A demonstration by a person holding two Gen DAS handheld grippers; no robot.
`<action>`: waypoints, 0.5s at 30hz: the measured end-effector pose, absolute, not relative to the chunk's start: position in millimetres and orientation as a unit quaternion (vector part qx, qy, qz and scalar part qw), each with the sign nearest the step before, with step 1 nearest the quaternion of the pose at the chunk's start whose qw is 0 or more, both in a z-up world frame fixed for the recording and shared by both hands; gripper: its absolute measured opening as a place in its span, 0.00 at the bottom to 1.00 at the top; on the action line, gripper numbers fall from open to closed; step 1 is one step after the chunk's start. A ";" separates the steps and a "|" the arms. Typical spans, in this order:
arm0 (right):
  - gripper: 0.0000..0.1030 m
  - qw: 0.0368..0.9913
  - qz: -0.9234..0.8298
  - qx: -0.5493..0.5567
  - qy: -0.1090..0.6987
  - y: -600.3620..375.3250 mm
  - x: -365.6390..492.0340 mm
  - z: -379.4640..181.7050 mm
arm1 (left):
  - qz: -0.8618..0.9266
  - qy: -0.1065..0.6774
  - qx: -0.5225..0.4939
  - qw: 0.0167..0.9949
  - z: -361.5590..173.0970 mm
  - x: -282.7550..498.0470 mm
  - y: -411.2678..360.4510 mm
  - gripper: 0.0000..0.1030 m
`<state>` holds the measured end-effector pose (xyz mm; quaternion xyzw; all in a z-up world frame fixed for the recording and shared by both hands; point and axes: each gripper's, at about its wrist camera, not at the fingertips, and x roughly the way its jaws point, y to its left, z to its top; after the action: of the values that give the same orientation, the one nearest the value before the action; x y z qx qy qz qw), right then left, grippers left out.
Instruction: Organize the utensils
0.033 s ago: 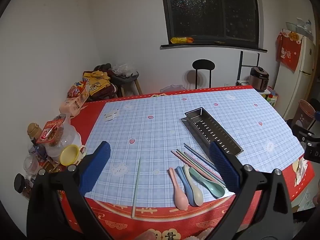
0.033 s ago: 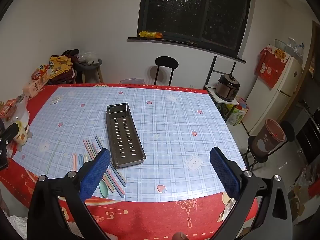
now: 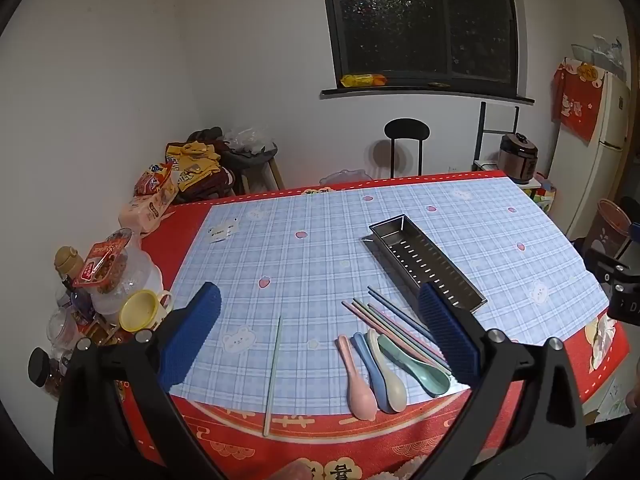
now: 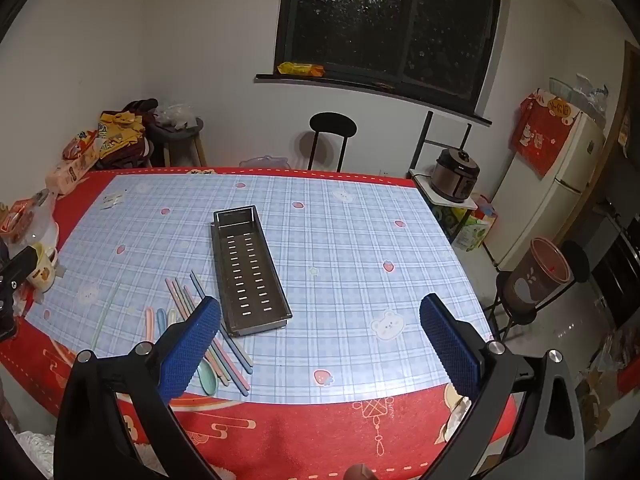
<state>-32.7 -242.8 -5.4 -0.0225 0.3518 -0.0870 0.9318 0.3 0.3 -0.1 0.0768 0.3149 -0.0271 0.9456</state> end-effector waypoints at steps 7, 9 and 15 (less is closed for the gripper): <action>0.95 0.931 -0.085 -0.022 0.354 -244.1 -31.2 -6.0 | -0.026 0.315 0.079 0.945 0.1 1.2 0.8 0.95; 0.95 0.931 -0.085 -0.022 0.354 -243.7 -30.5 -5.7 | -0.026 0.315 0.080 0.945 0.0 0.8 0.6 0.95; 0.95 0.931 -0.085 -0.019 0.356 -244.6 -28.4 -4.6 | -0.026 0.316 0.082 0.945 1.4 1.8 -2.2 0.95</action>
<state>-28.4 -244.6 -4.6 -0.0189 0.3557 -0.0849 0.9305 1.8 -2.2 1.4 0.0820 0.3157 -0.0258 0.9450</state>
